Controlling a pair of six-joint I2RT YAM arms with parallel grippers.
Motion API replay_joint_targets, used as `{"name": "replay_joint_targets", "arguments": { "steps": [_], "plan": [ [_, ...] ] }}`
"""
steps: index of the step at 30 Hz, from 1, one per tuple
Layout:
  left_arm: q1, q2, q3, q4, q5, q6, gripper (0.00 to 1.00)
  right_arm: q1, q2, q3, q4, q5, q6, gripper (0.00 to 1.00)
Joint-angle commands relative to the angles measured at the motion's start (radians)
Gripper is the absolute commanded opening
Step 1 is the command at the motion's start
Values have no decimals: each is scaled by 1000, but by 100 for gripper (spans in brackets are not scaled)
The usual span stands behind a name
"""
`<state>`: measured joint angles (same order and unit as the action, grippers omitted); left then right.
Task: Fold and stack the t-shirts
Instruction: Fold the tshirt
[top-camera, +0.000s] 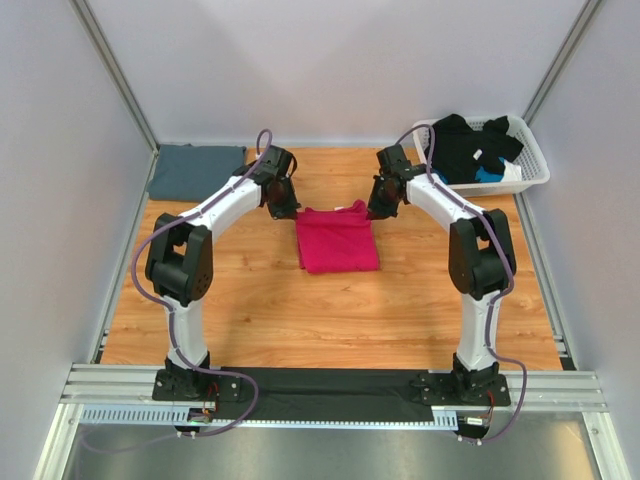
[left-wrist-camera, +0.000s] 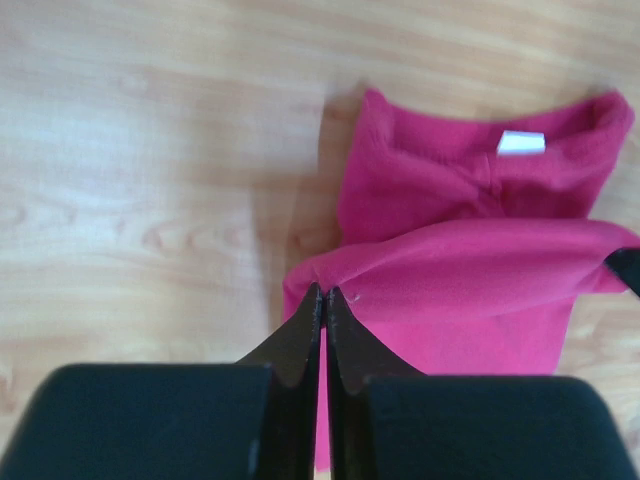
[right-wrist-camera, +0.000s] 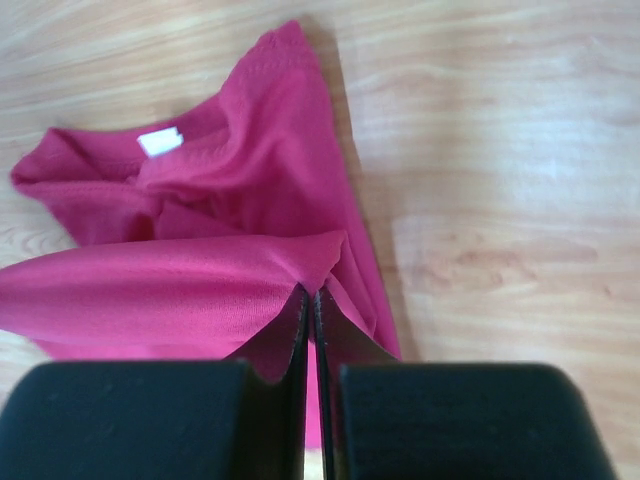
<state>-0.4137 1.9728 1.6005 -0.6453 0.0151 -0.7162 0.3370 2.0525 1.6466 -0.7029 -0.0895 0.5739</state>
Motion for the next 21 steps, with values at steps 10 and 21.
{"name": "replay_joint_targets", "arguments": {
  "steps": [10, 21],
  "plan": [
    [65, 149, 380, -62, 42, 182, 66, -75, 74, 269, 80, -62, -58, 53],
    [-23, -236, -160, 214, 198, 74, 10, 2, -241, -203, 288, -130, -8, 12]
  ]
}}
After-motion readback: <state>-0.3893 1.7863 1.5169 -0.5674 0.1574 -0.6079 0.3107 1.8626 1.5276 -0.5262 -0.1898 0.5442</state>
